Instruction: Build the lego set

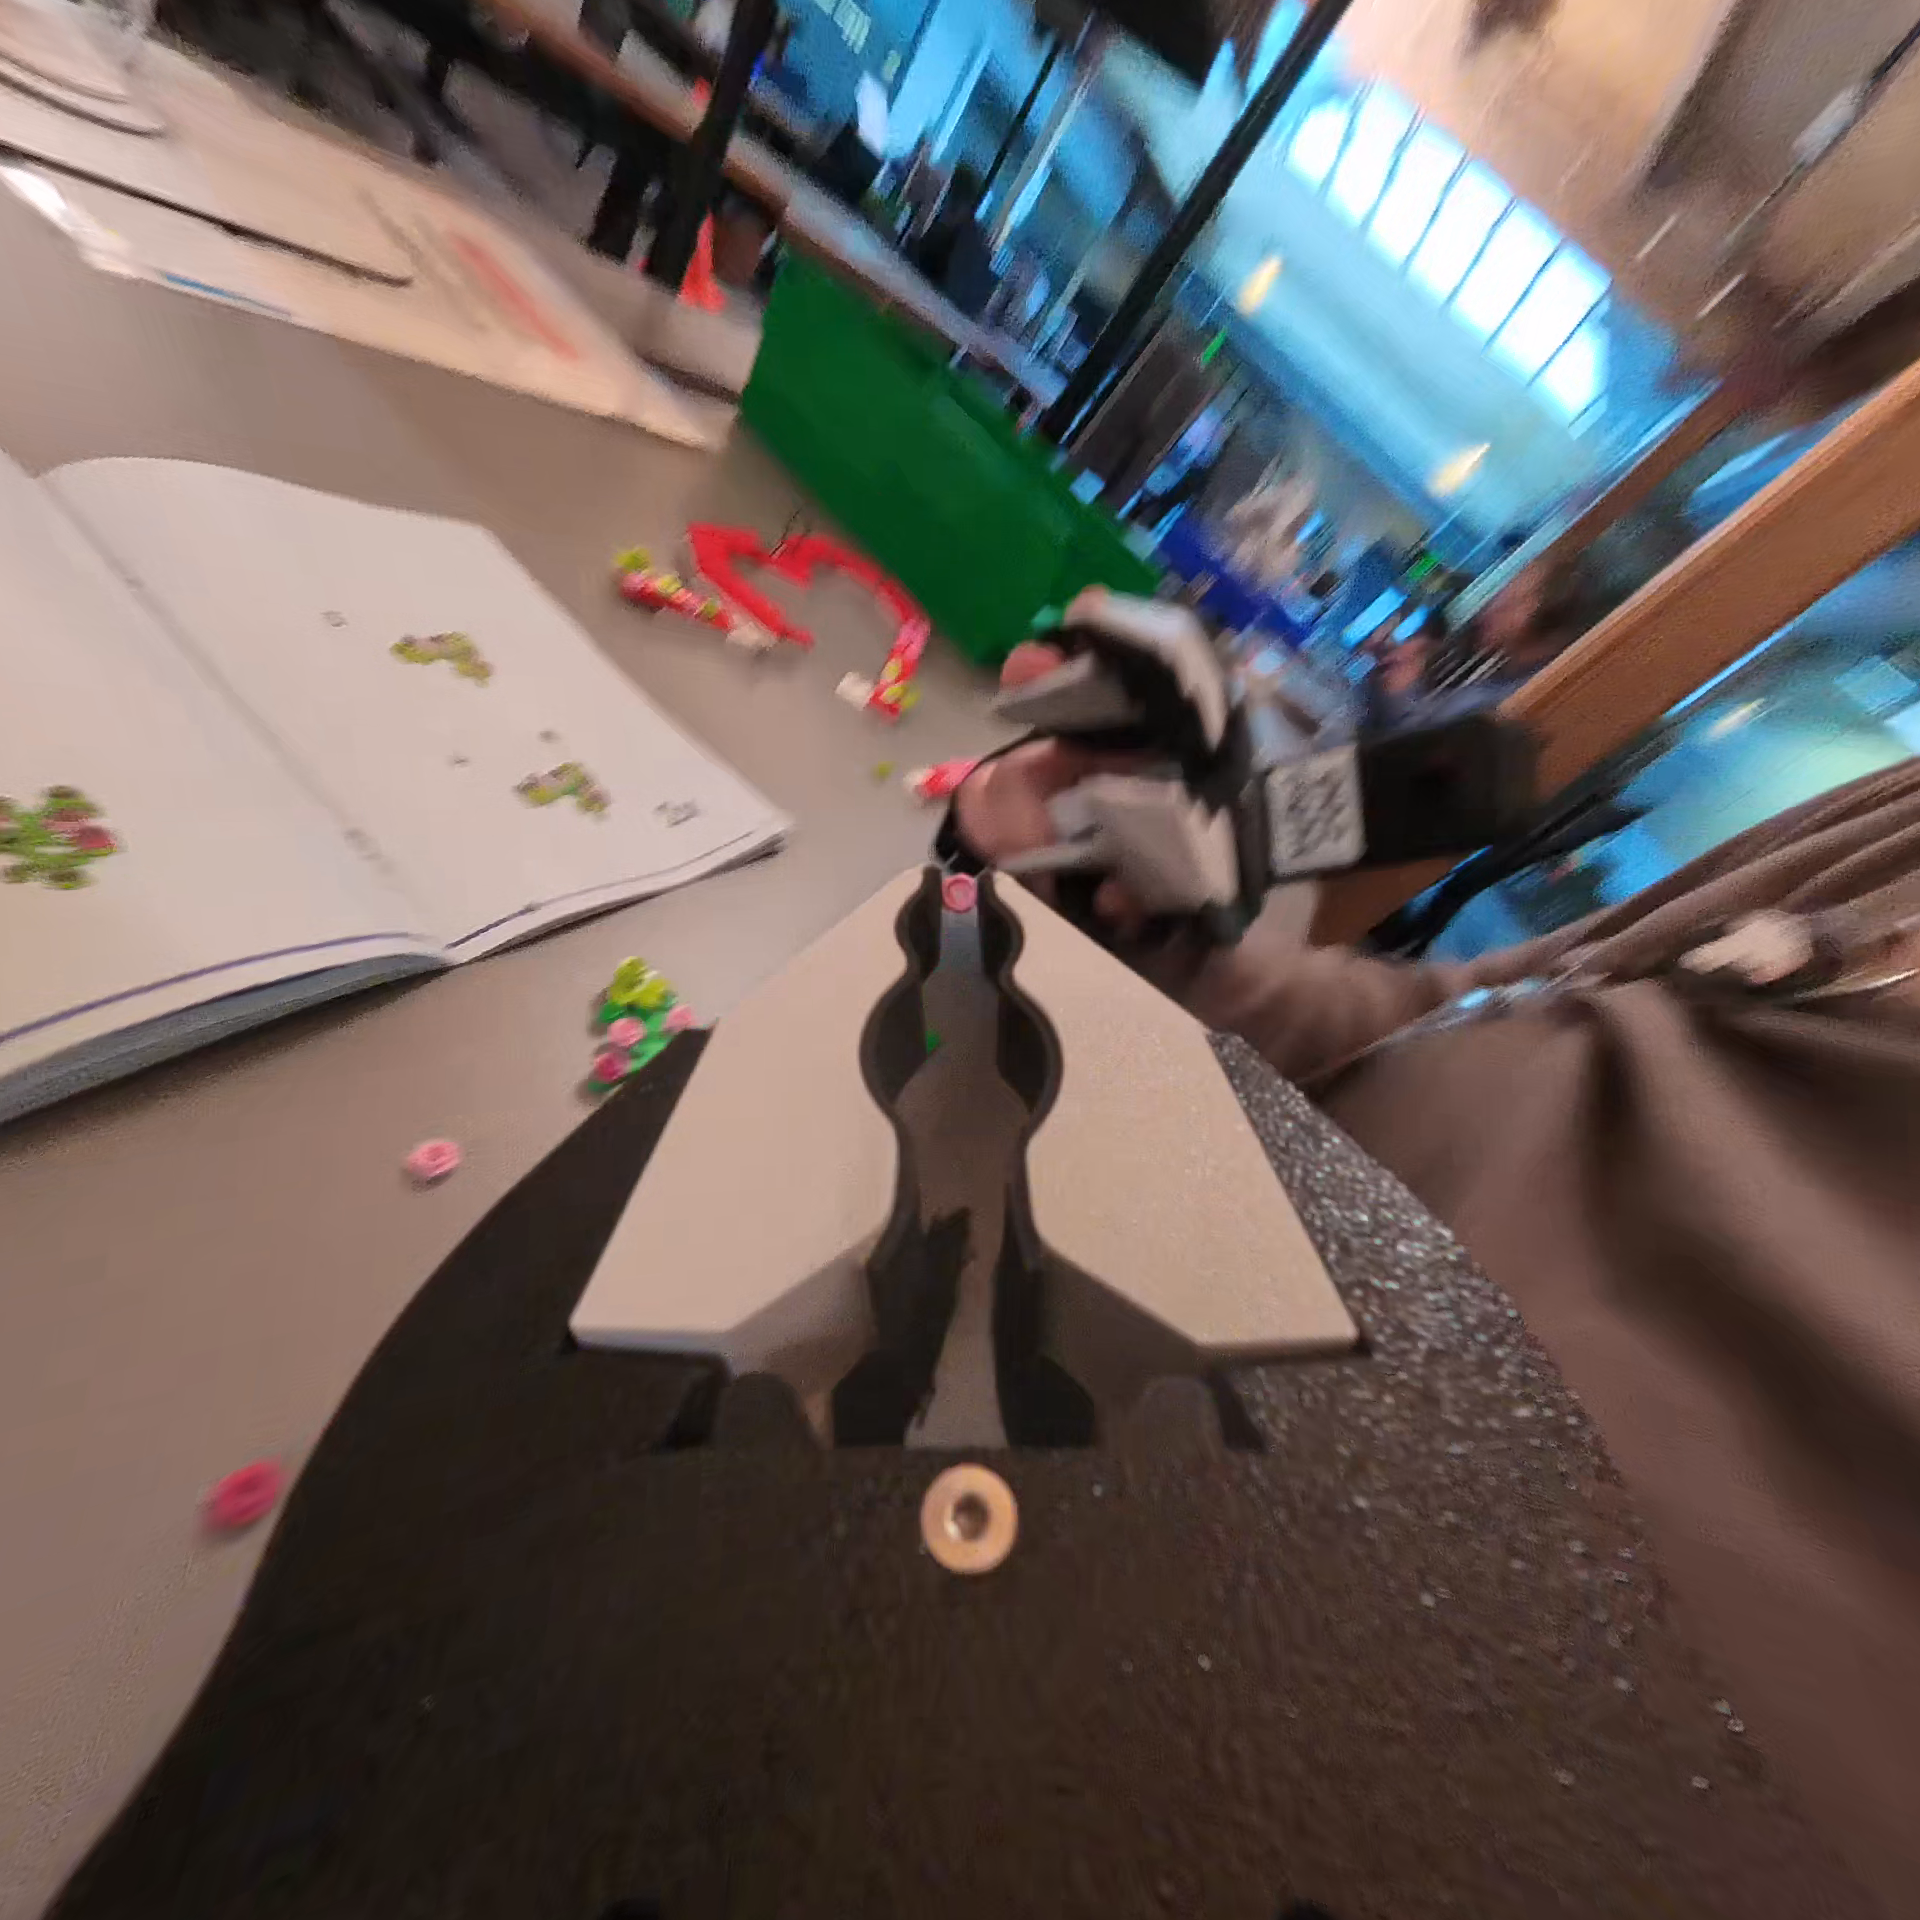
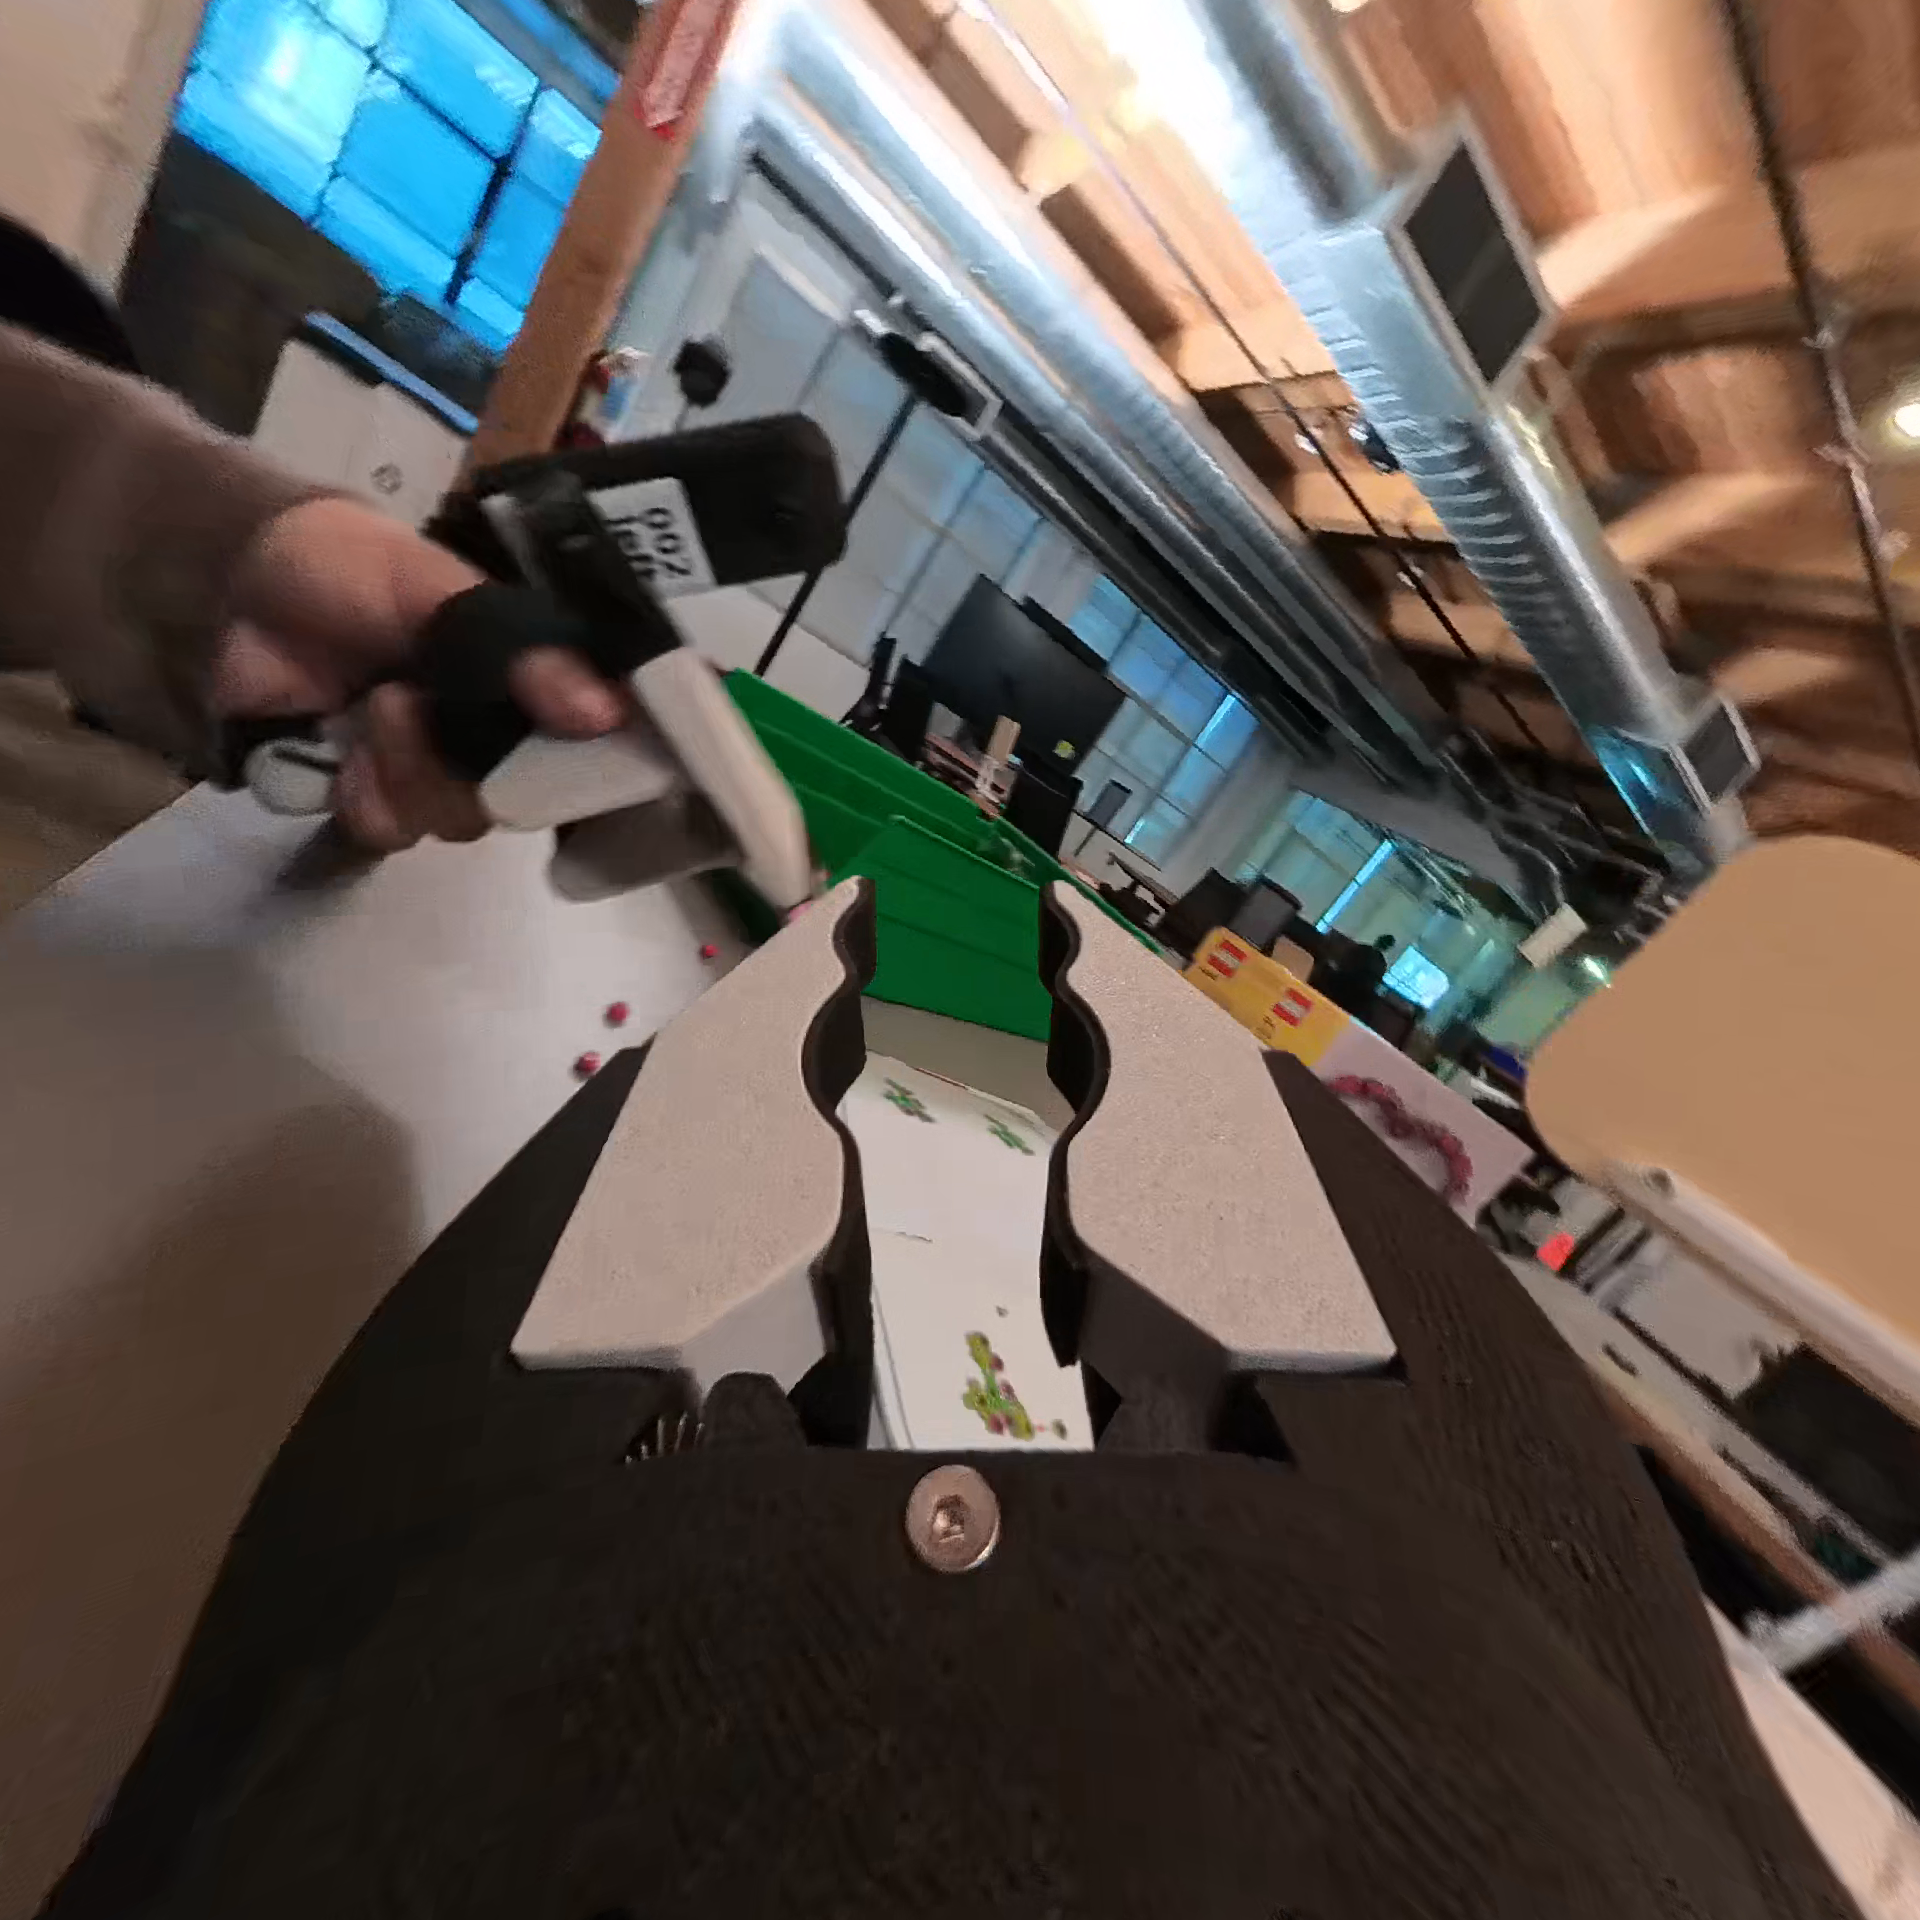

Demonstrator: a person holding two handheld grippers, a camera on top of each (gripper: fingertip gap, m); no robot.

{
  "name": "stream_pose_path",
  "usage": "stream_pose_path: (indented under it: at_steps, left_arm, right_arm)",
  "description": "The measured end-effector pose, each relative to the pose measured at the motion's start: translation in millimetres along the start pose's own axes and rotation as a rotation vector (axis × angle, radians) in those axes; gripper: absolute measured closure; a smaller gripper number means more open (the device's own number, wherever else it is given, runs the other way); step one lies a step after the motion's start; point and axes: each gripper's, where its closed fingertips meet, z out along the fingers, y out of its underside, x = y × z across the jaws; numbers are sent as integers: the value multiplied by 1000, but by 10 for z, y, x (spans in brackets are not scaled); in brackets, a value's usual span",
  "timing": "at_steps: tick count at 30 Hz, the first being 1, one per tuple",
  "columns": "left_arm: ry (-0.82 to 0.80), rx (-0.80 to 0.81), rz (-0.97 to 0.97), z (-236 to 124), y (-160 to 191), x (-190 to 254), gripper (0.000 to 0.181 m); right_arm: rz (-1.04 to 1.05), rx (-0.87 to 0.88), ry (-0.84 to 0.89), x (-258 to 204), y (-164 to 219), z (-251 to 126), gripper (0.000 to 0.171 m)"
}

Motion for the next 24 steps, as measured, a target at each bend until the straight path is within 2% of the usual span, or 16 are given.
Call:
stream_pose_path:
  at_steps: [4, 8, 14, 24]
  left_arm:
    - [169, 151, -183, 15, -163, 186, 178]
    - [279, 181, -326, 80, -167, 283, 177]
    - [306, 184, -355, 108, -162, 319, 178]
    - [332, 168, -388, 115, -144, 340, 178]
  right_arm:
    - [-49, -6, -61, -175, -37, 40, 149]
    - [-73, -15, -52, -199, -47, 69, 155]
    - [-104, 1, -44, -233, -101, 79, 166]
    - [-170, 7, -13, -230, -118, 69, 167]
